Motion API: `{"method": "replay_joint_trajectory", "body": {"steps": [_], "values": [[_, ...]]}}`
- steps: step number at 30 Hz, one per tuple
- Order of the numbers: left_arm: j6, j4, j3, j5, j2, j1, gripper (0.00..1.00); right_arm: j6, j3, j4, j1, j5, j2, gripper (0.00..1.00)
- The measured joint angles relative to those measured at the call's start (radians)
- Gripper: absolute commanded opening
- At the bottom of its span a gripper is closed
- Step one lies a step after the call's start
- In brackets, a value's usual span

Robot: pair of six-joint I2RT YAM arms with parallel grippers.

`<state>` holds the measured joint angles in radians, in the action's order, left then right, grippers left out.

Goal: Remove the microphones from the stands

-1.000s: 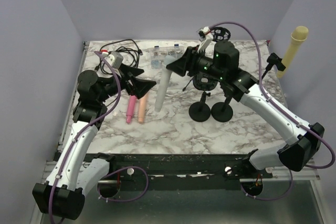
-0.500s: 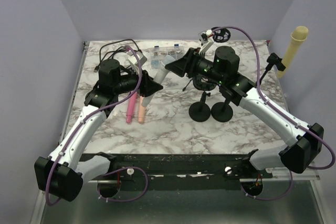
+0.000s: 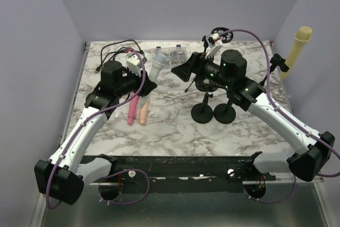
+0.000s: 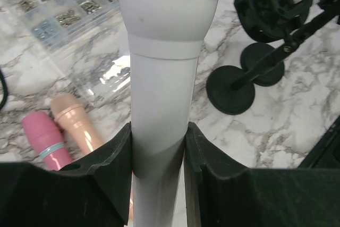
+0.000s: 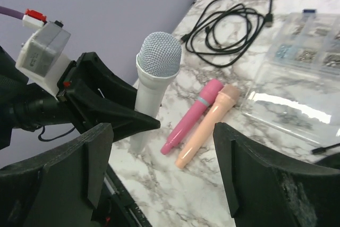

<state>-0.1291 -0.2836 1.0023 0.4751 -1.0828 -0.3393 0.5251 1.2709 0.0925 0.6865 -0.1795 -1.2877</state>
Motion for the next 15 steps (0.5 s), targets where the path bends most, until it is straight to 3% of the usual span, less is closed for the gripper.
{"method": "replay_joint_trajectory", "body": {"steps": [8,15], "values": [[0.106,-0.064,0.021,-0.231,-0.068,0.045,0.00,-0.116,-0.028,0.075,0.000,0.154,0.212,0.84],[0.175,-0.169,0.116,-0.369,-0.319,0.188,0.00,-0.191,-0.109,0.128,0.000,0.254,0.383,0.87]]}}
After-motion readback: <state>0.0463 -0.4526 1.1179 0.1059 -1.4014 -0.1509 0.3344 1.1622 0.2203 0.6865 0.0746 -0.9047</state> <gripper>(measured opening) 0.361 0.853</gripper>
